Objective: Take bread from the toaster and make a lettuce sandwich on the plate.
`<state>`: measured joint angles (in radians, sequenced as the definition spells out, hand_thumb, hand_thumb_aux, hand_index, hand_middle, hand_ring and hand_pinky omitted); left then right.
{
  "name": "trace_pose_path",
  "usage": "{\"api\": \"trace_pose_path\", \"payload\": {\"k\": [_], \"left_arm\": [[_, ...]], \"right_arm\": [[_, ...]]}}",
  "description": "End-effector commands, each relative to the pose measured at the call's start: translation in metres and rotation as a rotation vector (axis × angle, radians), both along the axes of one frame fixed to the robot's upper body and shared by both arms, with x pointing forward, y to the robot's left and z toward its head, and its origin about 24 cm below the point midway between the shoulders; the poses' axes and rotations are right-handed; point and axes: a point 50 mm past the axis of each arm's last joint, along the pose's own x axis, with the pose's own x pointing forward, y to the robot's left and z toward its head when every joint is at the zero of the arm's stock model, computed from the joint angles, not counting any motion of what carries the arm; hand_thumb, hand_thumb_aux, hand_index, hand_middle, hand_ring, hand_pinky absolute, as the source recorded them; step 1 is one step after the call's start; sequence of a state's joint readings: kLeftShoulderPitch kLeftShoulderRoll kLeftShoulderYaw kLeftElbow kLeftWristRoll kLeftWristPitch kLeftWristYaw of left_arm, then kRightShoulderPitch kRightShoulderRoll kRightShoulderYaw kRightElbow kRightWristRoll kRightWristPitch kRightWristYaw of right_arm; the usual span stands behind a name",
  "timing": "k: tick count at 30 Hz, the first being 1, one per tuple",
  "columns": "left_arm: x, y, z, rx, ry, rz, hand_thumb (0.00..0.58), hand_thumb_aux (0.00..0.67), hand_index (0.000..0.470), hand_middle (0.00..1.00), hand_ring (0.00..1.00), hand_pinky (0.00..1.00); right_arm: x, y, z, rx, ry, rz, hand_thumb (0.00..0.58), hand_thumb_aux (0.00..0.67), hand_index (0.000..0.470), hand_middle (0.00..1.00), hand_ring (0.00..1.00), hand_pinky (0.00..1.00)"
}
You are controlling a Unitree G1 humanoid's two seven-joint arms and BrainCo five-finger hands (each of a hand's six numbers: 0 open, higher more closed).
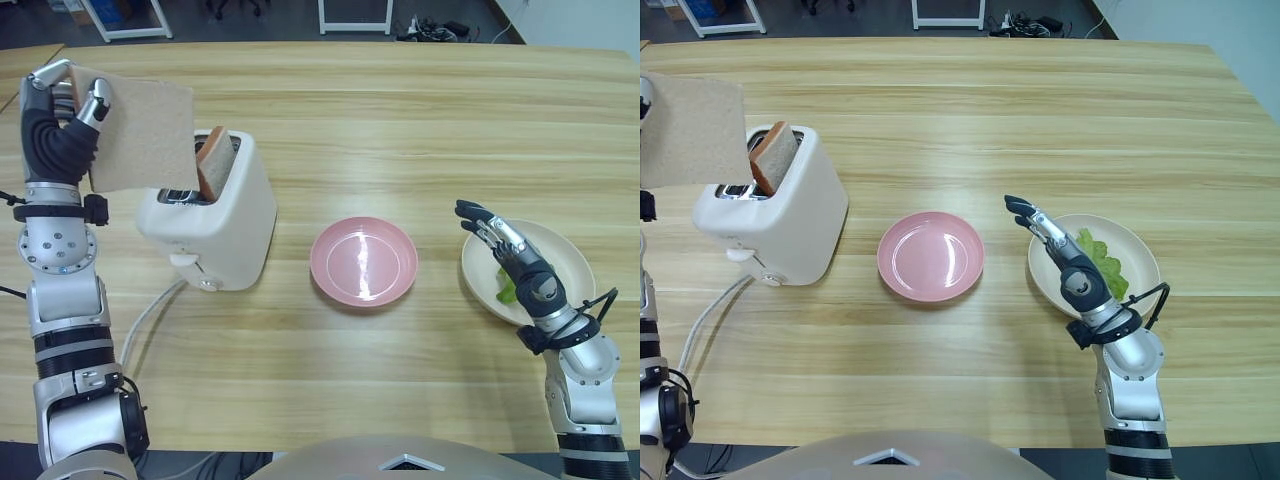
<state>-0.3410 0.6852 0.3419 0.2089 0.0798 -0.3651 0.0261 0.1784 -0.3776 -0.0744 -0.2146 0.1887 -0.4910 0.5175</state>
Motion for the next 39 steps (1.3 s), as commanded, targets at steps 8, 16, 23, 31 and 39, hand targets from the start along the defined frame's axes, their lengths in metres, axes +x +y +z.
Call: {"api": "trace_pose_path", "payload": {"k": [8,16,23,31,39], "left_arm": [[-0.008,-0.055,0.051,-0.012,-0.179,-0.366,0.58,0.67,0.47,1.0,1.0,1.0],[0.027,-0.17,-0.003,0.03,0.287,-1.026,0.58,0.67,0.47,1.0,1.0,1.0],[0.071,-0.218,-0.072,0.261,0.739,-1.129,0.58,0.67,0.47,1.0,1.0,1.0],[0.091,-0.239,-0.109,0.375,0.925,-1.064,0.58,0.67,0.47,0.99,0.99,0.99],[0.099,-0.235,-0.125,0.43,1.008,-0.93,0.58,0.67,0.47,0.88,0.88,0.88]], "right_arm": [[0.001,-0.017,0.004,-0.019,-0.022,-0.069,0.0,0.0,0.0,0.0,0.0,0.0],[0.013,-0.067,0.016,-0.28,-0.123,-0.488,0.0,0.0,0.0,0.0,0.0,0.0],[0.01,-0.111,-0.013,-0.79,-0.053,-0.74,0.0,0.0,0.0,0.0,0.0,0.0],[-0.004,-0.136,-0.064,-1.286,0.01,-0.698,0.0,0.0,0.0,0.0,0.0,0.0],[-0.007,-0.133,-0.083,-1.382,-0.003,-0.627,0.066,0.039,0.028,0.0,0.0,0.0]]}}
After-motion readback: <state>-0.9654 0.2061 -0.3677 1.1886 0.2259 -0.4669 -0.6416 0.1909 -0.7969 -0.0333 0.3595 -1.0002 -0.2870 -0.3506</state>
